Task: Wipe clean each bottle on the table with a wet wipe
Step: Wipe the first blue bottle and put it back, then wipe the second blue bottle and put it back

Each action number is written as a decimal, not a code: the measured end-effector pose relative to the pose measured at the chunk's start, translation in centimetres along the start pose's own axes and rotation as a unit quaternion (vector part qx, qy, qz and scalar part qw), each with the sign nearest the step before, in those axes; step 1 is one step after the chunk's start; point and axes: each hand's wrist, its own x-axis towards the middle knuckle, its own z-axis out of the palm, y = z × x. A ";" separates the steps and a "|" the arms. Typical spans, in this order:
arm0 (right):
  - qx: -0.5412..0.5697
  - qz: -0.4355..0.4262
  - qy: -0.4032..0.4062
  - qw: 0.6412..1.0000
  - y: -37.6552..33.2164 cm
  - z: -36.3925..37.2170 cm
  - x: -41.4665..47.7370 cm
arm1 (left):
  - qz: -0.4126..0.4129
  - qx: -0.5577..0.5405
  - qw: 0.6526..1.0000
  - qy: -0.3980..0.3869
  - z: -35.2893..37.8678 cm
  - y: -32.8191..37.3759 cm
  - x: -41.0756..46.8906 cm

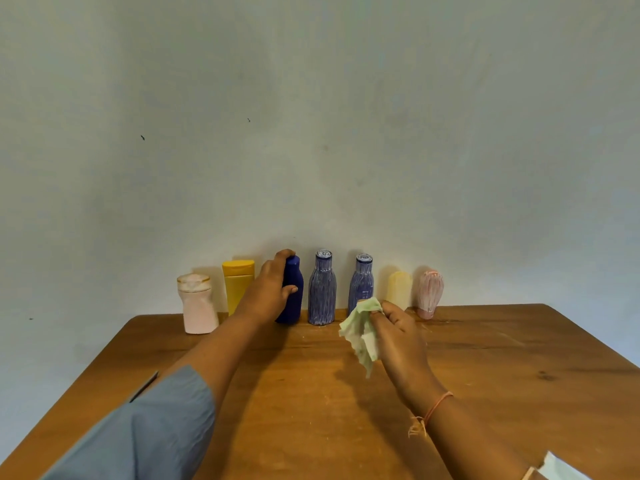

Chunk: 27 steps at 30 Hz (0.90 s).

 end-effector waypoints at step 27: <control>0.014 0.016 0.009 1.000 1.5 -1.4 0.4 | 0.031 0.292 0.956 -0.016 -0.8 1.0 1.5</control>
